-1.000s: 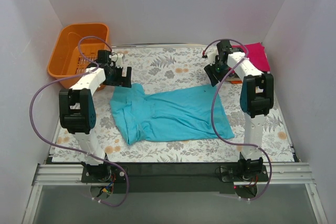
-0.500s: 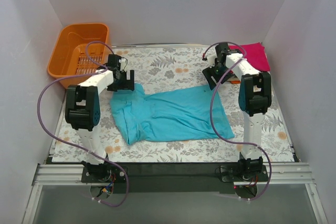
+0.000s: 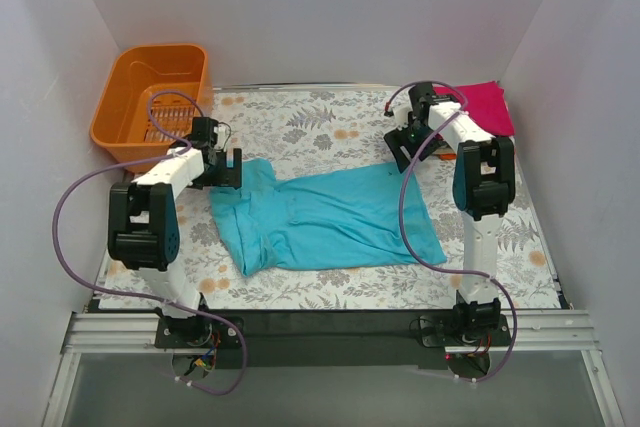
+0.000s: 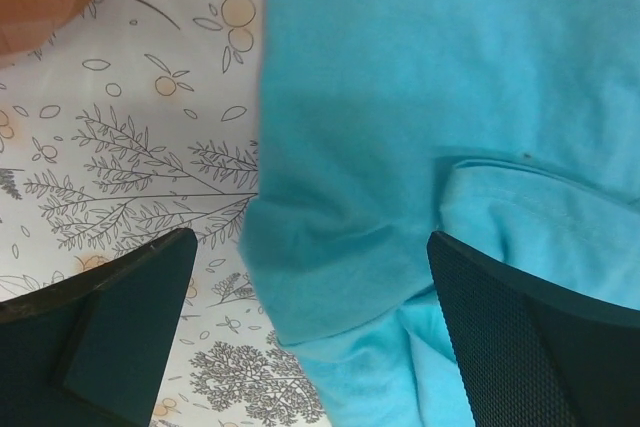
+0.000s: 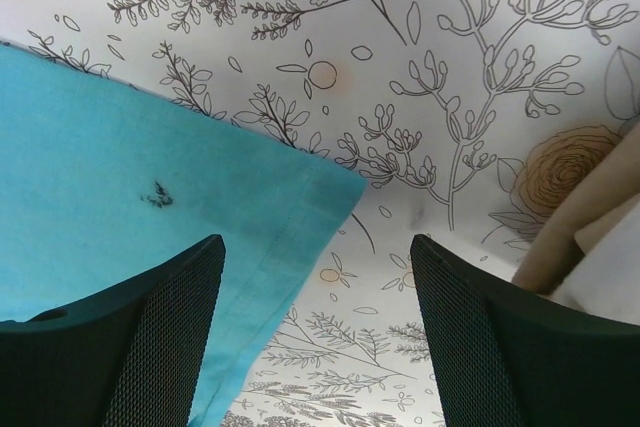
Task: Fold and stack the t-shirts
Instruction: Flatten the tshirt out
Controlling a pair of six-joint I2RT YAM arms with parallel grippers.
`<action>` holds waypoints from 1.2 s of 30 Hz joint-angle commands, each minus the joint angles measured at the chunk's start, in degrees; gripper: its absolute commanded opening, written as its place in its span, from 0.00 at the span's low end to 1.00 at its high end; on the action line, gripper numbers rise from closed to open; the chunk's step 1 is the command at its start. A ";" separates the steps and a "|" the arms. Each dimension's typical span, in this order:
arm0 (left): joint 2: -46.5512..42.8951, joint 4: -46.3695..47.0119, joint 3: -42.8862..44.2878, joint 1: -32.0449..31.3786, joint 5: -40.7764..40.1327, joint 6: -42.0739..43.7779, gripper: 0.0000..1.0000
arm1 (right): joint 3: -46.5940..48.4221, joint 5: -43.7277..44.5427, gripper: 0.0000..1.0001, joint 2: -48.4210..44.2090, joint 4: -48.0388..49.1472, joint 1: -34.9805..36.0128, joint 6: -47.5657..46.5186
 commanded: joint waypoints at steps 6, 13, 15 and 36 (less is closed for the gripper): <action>4.55 1.38 1.46 0.71 -1.82 -0.46 0.88 | 1.27 -1.99 0.61 2.66 -0.05 -0.11 0.81; 7.10 3.13 2.86 0.71 0.29 -1.25 0.80 | 2.06 -2.43 0.37 4.51 0.12 -0.02 1.51; 8.51 3.31 5.31 0.71 0.02 -1.34 0.81 | 2.41 -2.17 0.37 4.60 0.04 -0.02 1.69; 12.45 5.51 20.79 0.71 9.08 -2.31 0.98 | 3.73 -1.82 0.01 3.72 0.21 -0.11 1.60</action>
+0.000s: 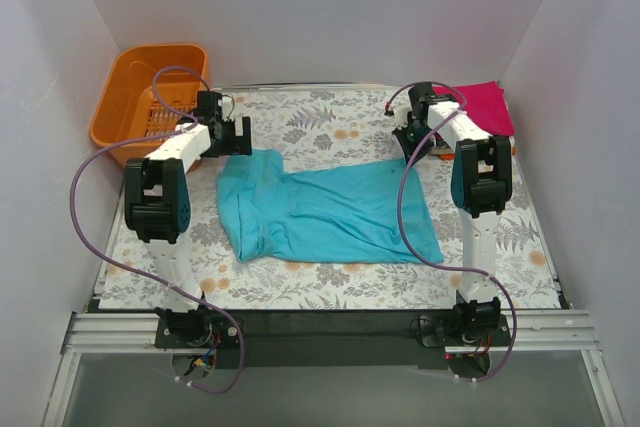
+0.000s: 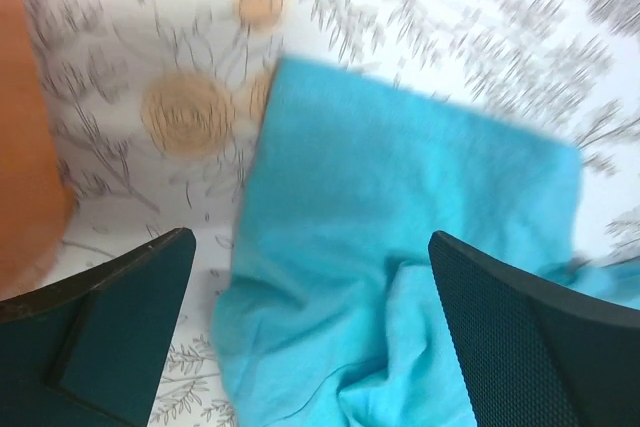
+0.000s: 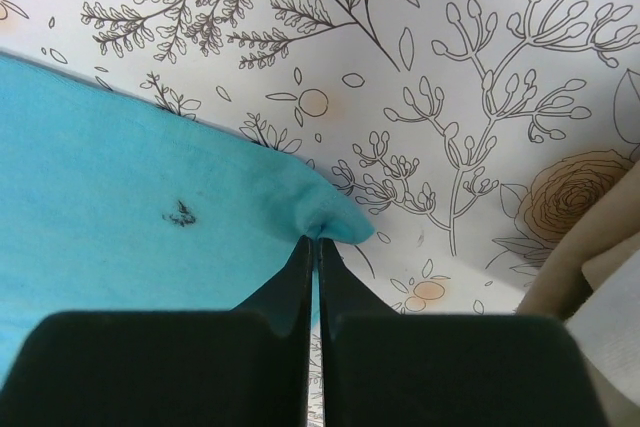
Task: Fold and stack the t-shirts
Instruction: Flatten the tshirt out
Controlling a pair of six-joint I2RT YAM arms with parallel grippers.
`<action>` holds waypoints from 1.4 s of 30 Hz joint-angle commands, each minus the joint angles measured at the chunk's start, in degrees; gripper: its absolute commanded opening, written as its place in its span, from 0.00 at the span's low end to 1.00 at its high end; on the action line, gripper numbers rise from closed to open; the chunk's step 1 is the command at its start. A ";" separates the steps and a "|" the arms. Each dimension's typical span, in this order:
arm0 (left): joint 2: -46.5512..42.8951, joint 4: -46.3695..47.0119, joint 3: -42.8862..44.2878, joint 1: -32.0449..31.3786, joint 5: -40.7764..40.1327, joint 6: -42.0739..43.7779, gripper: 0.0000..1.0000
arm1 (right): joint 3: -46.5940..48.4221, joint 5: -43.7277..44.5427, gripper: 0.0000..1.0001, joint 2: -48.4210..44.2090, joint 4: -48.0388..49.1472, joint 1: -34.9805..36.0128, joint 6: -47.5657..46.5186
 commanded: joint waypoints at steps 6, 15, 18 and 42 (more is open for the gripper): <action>3.99 0.76 5.49 0.01 0.97 -1.68 0.98 | 2.32 -0.59 0.01 0.59 0.43 0.04 -0.04; 8.21 3.57 4.96 -1.21 -0.44 -1.68 0.85 | 2.32 -0.85 0.01 0.15 0.43 0.04 -0.12; 8.22 4.01 2.24 -1.57 -0.53 -1.77 0.79 | 2.23 -0.68 0.01 -0.02 0.43 0.05 -0.12; -5.04 3.31 5.04 -2.28 5.79 1.56 0.00 | -0.14 -1.30 0.01 -11.97 2.63 -0.66 -2.67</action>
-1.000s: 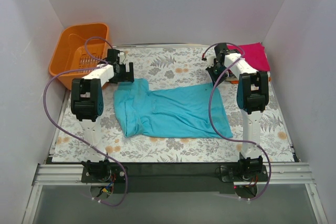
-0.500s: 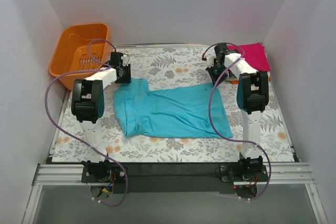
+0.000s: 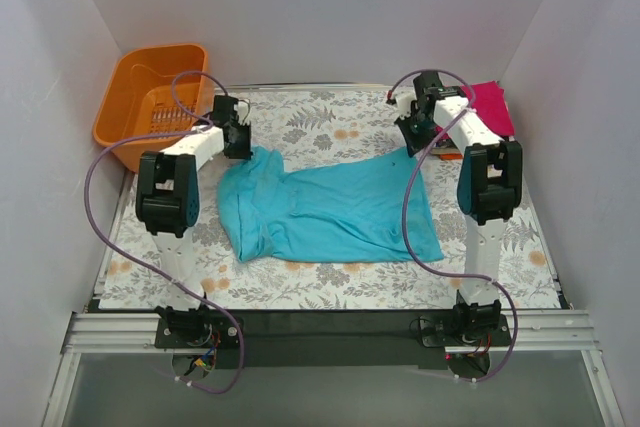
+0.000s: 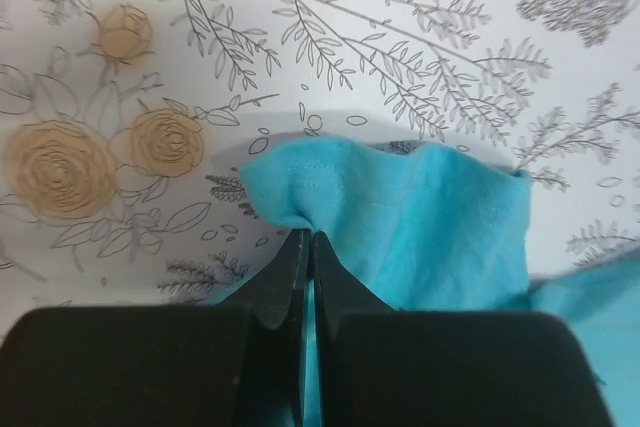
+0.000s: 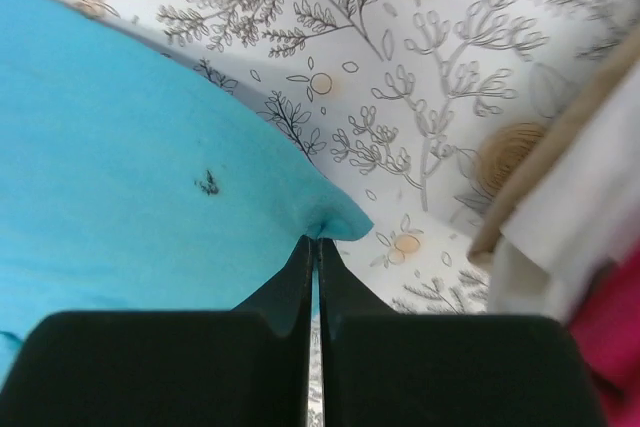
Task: Fold and stack the t-shirts
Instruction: Flatten the tshirt out
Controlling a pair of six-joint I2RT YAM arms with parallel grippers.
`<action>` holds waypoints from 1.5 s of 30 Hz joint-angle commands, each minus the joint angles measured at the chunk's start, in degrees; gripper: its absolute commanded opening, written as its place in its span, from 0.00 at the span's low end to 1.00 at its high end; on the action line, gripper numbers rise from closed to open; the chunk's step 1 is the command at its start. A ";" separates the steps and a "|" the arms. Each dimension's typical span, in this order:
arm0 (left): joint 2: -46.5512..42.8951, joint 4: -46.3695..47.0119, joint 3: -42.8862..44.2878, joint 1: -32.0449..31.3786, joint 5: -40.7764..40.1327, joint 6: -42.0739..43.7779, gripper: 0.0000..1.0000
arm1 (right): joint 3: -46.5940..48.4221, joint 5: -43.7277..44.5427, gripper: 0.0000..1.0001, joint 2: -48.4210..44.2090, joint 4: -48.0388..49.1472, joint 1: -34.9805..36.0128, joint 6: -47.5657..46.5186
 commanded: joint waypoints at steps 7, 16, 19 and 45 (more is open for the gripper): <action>-22.59 -3.12 11.14 3.79 8.62 5.21 0.00 | 3.41 -0.86 0.01 -19.97 2.52 -1.53 -5.02; -45.96 -1.02 12.49 6.52 13.29 3.28 0.00 | 0.17 4.06 0.01 -47.82 9.11 -1.80 -9.16; -49.66 -0.22 11.34 6.52 11.44 3.63 0.00 | -0.63 4.42 0.01 -51.27 10.17 -1.80 -9.25; -71.75 -3.48 4.24 6.52 -0.25 12.69 0.00 | -5.85 -0.24 0.01 -67.63 7.25 -1.71 -7.67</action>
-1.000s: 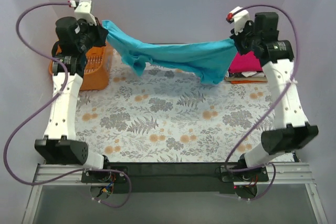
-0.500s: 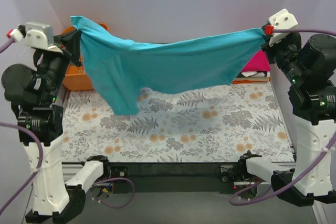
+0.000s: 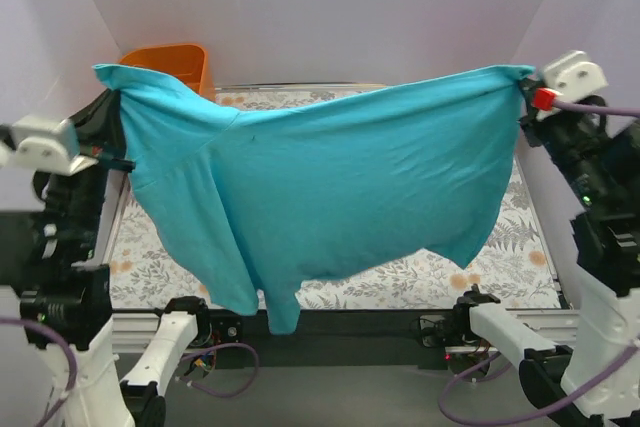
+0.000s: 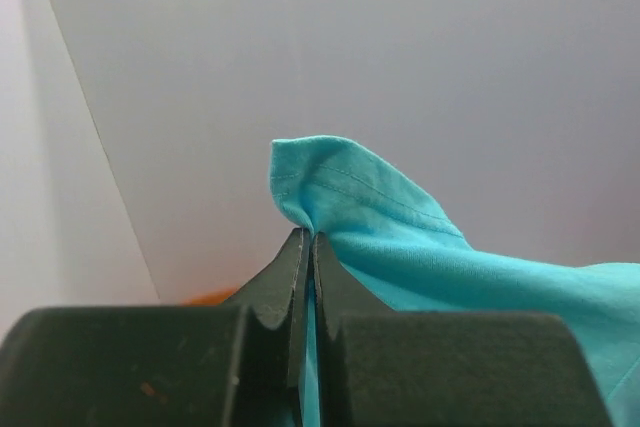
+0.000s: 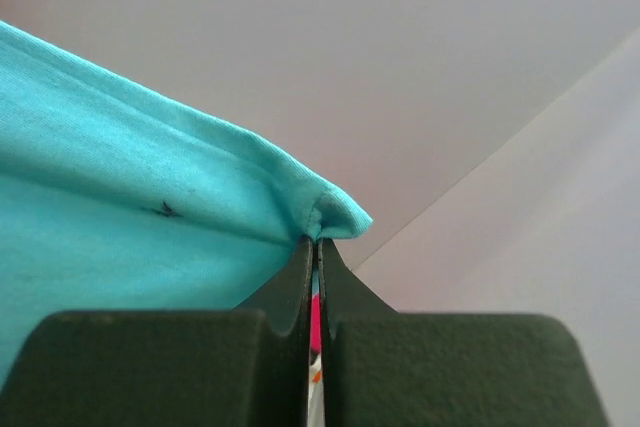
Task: Fold and stack the t-shirts
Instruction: Flatten the tshirt out
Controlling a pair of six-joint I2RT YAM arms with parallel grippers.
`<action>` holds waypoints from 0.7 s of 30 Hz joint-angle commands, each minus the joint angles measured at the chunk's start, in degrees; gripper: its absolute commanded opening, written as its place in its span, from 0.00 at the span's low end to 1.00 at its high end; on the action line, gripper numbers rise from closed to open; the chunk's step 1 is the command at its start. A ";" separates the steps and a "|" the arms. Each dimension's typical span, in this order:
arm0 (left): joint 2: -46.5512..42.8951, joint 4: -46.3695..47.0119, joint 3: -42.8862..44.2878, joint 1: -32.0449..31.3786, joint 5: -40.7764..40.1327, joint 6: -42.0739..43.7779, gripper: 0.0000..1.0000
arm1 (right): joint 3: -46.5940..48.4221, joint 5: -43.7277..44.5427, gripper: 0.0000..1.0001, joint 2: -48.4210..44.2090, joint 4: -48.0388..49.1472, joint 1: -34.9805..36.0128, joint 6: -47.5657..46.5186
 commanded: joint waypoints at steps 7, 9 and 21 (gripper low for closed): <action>10.29 4.42 -25.95 0.09 2.70 -0.86 0.00 | -32.54 3.34 0.01 7.84 16.21 -0.05 -1.25; 12.57 7.66 -30.78 0.09 3.94 -1.29 0.00 | -35.46 2.82 0.01 10.49 18.96 0.30 -1.25; 46.92 22.09 -31.71 -2.28 2.54 0.37 0.00 | -38.49 9.93 0.01 38.70 37.51 1.70 -2.39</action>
